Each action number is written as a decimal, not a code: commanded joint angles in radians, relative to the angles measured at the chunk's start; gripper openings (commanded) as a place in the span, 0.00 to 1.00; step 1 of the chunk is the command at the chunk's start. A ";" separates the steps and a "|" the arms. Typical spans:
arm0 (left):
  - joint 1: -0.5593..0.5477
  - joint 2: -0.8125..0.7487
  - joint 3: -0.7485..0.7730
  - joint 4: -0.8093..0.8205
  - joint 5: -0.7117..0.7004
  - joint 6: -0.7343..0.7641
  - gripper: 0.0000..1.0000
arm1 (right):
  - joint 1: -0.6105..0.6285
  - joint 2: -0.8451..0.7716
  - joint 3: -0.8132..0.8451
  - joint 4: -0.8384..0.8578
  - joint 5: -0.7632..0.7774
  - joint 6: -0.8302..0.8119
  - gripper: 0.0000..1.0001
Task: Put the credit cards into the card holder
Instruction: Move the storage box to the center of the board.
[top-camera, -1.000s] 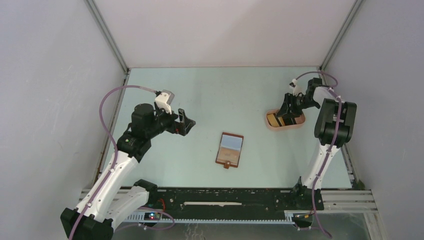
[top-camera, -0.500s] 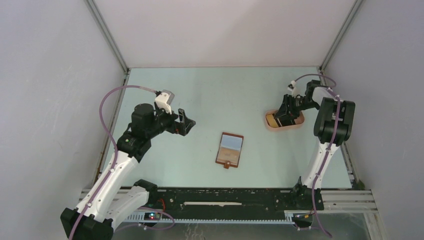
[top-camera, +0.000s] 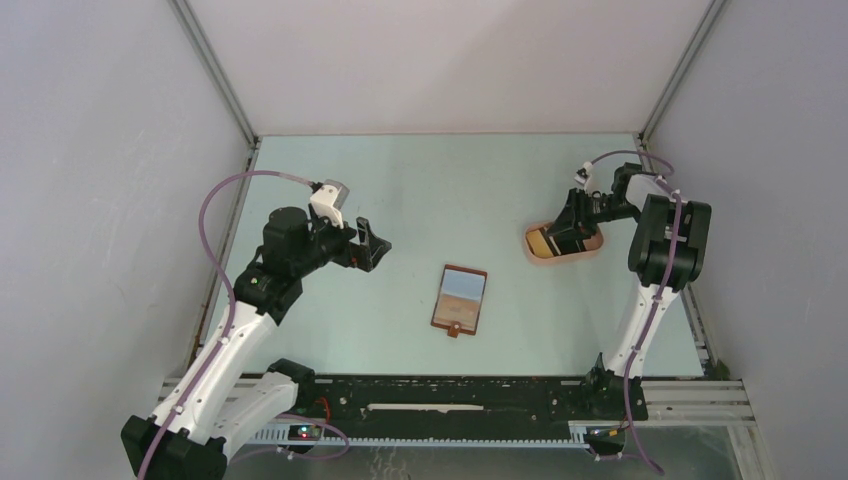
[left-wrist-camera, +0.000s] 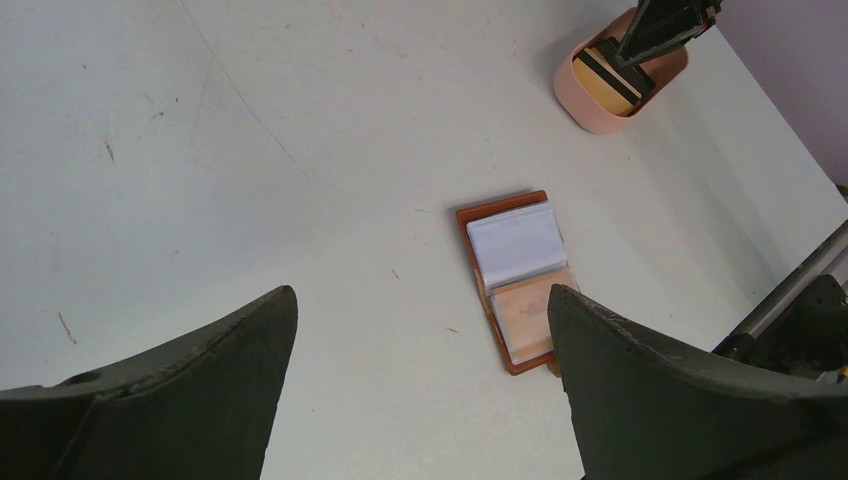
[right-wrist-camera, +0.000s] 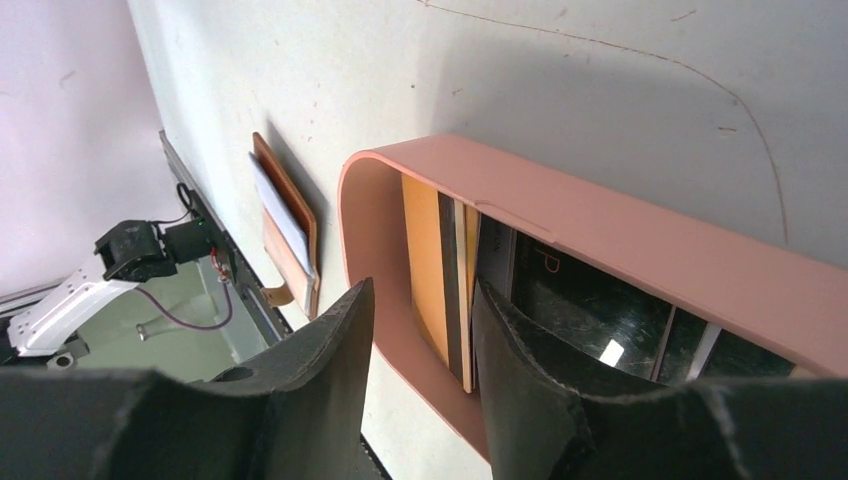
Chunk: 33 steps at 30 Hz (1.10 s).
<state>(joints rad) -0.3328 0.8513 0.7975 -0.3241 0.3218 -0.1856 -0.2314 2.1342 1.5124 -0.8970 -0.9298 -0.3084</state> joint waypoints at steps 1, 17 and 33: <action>0.009 0.004 -0.033 0.022 0.016 -0.017 1.00 | 0.000 -0.009 0.026 -0.034 -0.083 -0.012 0.49; 0.009 0.005 -0.034 0.021 0.015 -0.017 1.00 | 0.037 0.045 0.023 -0.030 -0.138 0.017 0.47; 0.009 0.008 -0.034 0.022 0.015 -0.017 1.00 | 0.072 0.040 0.023 -0.039 -0.257 0.005 0.45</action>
<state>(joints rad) -0.3328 0.8574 0.7975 -0.3241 0.3218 -0.1860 -0.1734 2.1796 1.5124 -0.9199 -1.1091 -0.2970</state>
